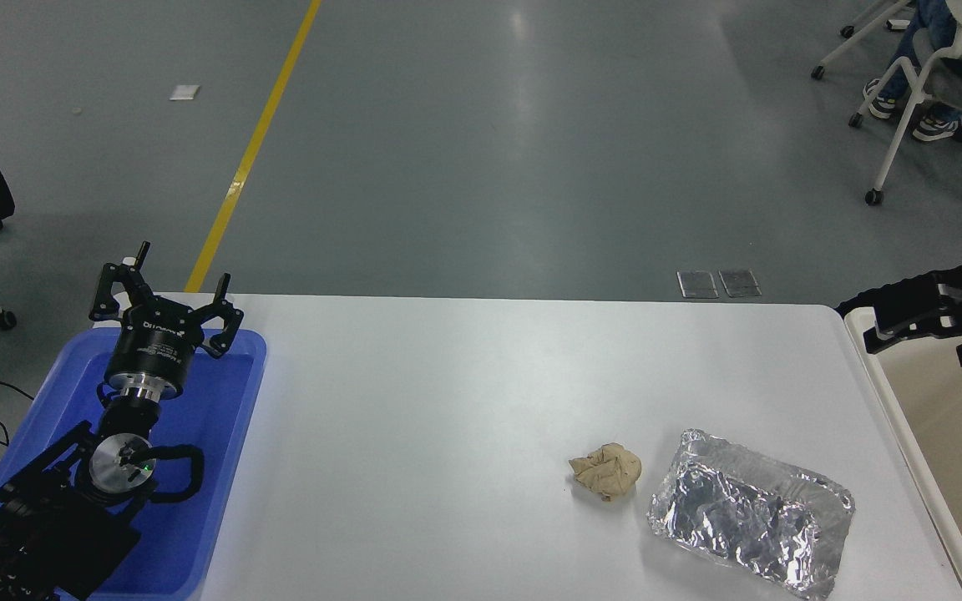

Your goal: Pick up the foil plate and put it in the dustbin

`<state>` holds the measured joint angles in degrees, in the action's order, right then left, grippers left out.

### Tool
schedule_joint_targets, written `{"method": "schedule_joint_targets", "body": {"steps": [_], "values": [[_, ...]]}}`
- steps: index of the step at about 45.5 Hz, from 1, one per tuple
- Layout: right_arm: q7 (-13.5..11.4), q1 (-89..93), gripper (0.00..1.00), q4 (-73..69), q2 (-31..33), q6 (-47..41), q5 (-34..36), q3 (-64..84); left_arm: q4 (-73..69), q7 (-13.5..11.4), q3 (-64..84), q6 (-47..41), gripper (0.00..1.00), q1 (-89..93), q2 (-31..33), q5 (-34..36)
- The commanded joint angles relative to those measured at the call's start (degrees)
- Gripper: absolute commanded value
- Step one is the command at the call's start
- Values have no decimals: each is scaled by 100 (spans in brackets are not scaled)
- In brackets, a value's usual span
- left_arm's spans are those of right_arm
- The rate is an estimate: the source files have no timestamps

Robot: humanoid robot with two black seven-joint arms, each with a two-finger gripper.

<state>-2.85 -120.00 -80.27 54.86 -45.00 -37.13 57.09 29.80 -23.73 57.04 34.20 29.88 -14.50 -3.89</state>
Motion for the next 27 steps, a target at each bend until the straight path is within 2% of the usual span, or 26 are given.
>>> {"method": "schedule_joint_targets", "body": {"steps": [1, 27], "values": [[-14, 47, 100, -6, -2, 0, -40, -13, 0, 0, 0, -1, 100, 0, 0, 2], [-14, 109, 100, 11, -37, 0, -40, -5, 0, 0, 0, -1, 100, 0, 0, 2]]}}
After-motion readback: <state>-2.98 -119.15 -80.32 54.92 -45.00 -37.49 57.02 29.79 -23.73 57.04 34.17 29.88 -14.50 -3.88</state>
